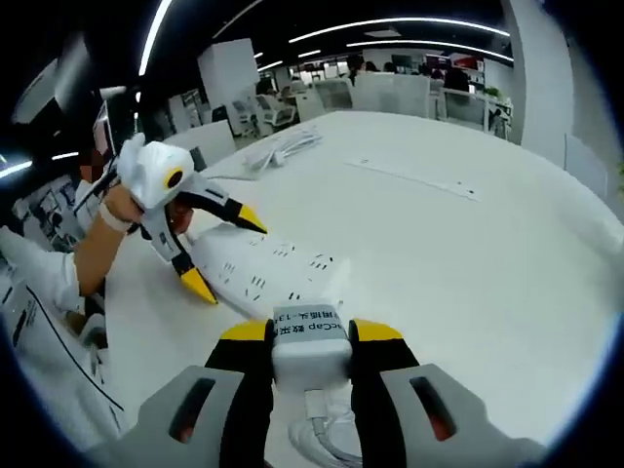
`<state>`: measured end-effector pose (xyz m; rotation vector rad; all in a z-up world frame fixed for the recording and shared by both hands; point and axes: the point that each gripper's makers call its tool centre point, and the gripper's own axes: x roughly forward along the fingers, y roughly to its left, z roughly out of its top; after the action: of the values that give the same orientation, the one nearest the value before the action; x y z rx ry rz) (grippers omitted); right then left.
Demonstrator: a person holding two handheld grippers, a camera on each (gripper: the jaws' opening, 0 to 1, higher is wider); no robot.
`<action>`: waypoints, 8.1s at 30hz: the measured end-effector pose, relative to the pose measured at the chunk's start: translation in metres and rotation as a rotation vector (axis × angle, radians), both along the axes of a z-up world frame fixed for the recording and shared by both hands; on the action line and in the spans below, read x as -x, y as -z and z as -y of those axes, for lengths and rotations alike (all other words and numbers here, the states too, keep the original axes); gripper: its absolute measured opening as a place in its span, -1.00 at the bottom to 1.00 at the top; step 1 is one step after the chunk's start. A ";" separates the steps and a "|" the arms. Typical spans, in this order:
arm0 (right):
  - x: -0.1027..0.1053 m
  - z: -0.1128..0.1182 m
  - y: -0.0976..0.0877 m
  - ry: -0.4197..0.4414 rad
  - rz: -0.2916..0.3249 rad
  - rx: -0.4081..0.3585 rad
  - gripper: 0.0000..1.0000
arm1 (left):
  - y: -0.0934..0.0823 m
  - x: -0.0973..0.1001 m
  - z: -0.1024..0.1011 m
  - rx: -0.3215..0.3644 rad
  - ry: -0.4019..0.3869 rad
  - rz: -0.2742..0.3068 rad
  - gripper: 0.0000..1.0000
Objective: Straighten the power strip on the desk, plug the charger into it
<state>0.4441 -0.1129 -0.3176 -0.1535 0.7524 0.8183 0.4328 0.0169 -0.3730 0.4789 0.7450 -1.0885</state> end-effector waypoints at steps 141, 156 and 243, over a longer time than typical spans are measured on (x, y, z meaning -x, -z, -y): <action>-0.058 -0.039 0.004 -0.049 -0.243 0.610 -0.59 | -0.001 -0.010 0.009 -0.058 -0.184 -0.009 0.40; -0.062 -0.031 0.010 -0.036 -0.254 0.601 -0.57 | -0.001 -0.008 0.011 -0.052 -0.197 -0.002 0.41; -0.041 -0.037 0.011 -0.704 0.287 0.673 -0.40 | 0.001 -0.011 0.011 -0.048 0.090 -0.064 0.48</action>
<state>0.4852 -0.0756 -0.3290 -1.1656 0.6769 1.1416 0.4434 0.0064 -0.3740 0.5241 0.8139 -1.1760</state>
